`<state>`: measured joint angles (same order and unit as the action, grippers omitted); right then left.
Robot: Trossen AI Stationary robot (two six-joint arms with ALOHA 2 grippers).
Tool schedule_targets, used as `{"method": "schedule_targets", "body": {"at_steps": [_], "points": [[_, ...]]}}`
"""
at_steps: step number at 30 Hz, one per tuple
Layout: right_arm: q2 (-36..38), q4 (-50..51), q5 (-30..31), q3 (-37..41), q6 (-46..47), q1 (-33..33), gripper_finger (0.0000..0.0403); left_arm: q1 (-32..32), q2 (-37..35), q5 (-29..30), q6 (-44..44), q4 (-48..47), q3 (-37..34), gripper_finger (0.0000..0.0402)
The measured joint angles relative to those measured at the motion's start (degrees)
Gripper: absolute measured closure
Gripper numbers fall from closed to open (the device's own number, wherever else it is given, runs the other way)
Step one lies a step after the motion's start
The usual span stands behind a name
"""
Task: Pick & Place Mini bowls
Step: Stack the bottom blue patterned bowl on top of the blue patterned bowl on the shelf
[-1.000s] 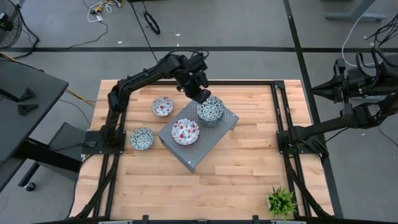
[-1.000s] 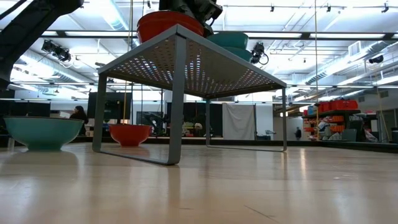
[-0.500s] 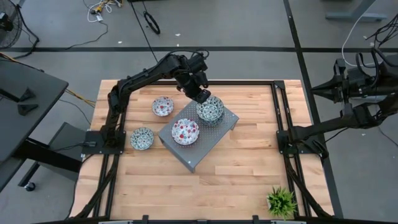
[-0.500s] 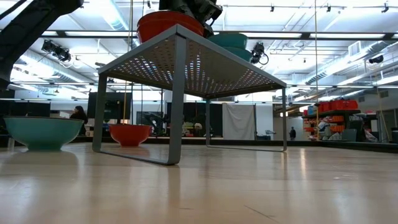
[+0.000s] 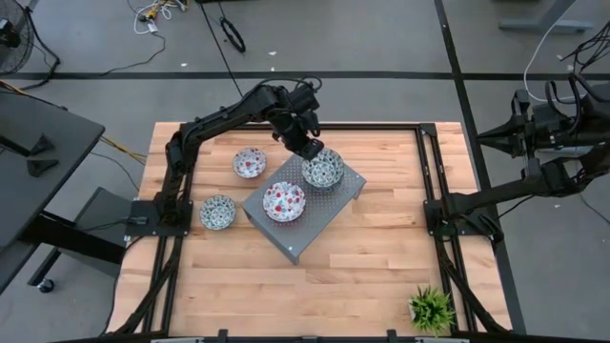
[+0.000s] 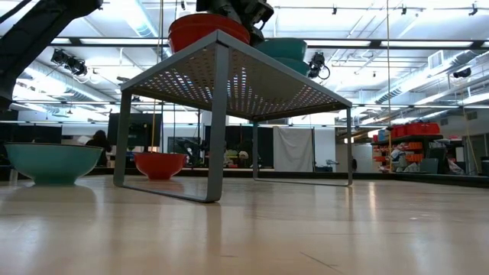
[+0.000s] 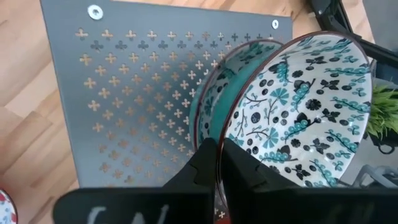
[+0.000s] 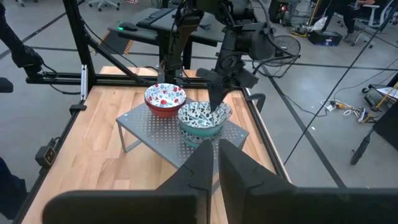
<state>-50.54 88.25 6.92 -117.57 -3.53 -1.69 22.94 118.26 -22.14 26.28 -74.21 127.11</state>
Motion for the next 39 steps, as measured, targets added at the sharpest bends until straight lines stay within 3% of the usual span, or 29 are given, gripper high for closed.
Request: {"method": "schedule_targets", "body": {"at_steps": [39], "points": [[0.00,0.00,0.00,0.01,0.00,0.00,0.0376,-0.68,0.00,1.62,0.02,1.23,0.00,0.0370]]}}
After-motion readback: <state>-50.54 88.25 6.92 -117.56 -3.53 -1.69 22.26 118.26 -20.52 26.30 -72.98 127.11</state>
